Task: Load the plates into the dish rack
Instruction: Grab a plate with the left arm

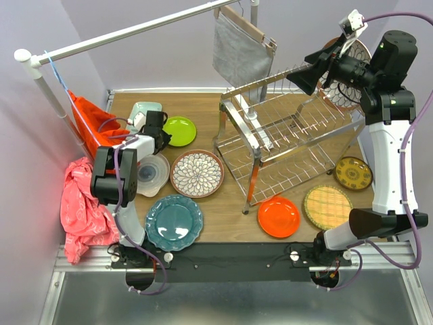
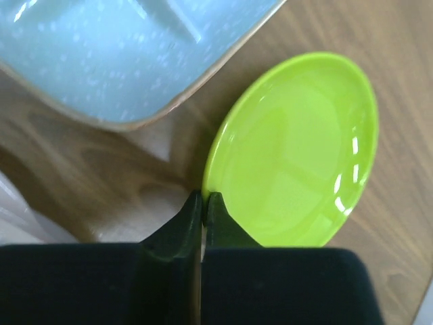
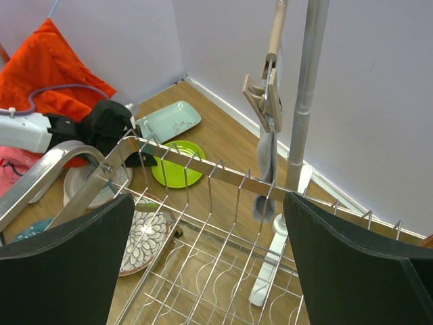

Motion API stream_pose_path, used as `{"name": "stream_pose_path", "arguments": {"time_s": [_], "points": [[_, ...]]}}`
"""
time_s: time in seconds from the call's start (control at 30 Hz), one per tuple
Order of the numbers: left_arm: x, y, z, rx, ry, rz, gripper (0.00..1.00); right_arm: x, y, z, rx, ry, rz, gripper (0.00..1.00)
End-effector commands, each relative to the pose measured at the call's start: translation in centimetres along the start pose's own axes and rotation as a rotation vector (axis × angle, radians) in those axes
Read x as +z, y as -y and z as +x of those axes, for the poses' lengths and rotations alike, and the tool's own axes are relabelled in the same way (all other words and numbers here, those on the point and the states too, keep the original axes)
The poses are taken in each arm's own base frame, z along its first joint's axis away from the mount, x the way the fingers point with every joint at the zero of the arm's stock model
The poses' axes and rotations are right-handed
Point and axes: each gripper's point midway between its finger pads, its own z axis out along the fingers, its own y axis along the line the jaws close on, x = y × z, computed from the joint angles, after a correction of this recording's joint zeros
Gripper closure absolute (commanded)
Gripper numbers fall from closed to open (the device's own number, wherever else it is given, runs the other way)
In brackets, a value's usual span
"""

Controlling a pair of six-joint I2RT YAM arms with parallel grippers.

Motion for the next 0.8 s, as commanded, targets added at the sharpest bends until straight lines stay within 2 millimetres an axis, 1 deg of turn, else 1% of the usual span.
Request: {"name": "stream_pose_path", "arguments": {"time_s": [0.0,0.03,0.13,0.17,0.23,0.27,0.33,0.4,0.43,0.47,0.5,0.53,0.6,0.63,0.67,0.7,0.73,0.77], "points": [[-0.3,0.4,-1.5,0.059,0.032,0.016,1.0,-0.5,-0.5,-0.7,-0.004,0.015,0.017,0.01],[-0.6,0.8,-1.7,0.061,0.033,0.03,1.0,-0.5,-0.5,-0.7,-0.004,0.015,0.017,0.0],[-1.7,2.1,-3.2,0.077,0.063,0.073,1.0,-0.5,-0.5,-0.6,-0.002,0.015,0.015,0.0],[-2.5,2.7,-4.0,0.078,0.082,0.094,1.0,-0.5,-0.5,-0.7,-0.003,0.016,0.014,0.01],[-3.4,3.5,-5.0,0.09,0.101,0.126,1.0,-0.5,-0.4,-0.6,-0.004,0.015,0.015,0.0],[-4.4,4.3,-5.9,0.089,0.121,0.155,1.0,-0.6,-0.5,-0.7,-0.009,0.017,0.015,0.0],[-5.6,5.5,-6.7,0.096,0.133,0.209,1.0,-0.6,-0.6,-0.7,-0.012,0.017,0.012,0.0],[-7.2,6.7,-8.1,0.107,0.167,0.27,1.0,-0.6,-0.7,-0.7,-0.013,0.016,0.006,0.0],[-7.8,7.3,-8.1,0.113,0.158,0.309,1.0,-0.7,-0.9,-0.7,-0.014,0.016,0.0,0.0],[-8.8,7.7,-8.8,0.121,0.172,0.34,1.0,-0.7,-1.0,-0.7,-0.016,0.016,-0.004,0.0],[-9.2,7.9,-8.9,0.127,0.168,0.36,1.0,-0.7,-1.0,-0.6,-0.013,0.015,-0.006,0.0],[-9.9,8.8,-9.2,0.13,0.174,0.41,1.0,-0.7,-1.0,-0.7,-0.016,0.016,-0.007,0.0],[-11.2,9.6,-9.9,0.143,0.183,0.469,1.0,-0.7,-1.1,-0.7,-0.02,0.018,-0.009,0.0],[-12.0,10.3,-9.7,0.157,0.168,0.519,1.0,-0.7,-1.2,-0.7,-0.019,0.017,-0.012,0.0],[-13.2,10.9,-10.1,0.164,0.18,0.562,1.0,-0.7,-1.1,-0.7,-0.017,0.016,-0.012,0.0],[-13.9,11.2,-10.4,0.164,0.194,0.598,1.0,-0.7,-1.3,-0.8,-0.02,0.019,-0.018,0.0],[-14.7,11.7,-10.2,0.174,0.184,0.642,1.0,-0.8,-1.6,-0.8,-0.026,0.019,-0.033,0.0],[-16.1,12.2,-10.6,0.179,0.194,0.687,1.0,-0.8,-1.8,-0.8,-0.032,0.02,-0.049,0.0]]}}
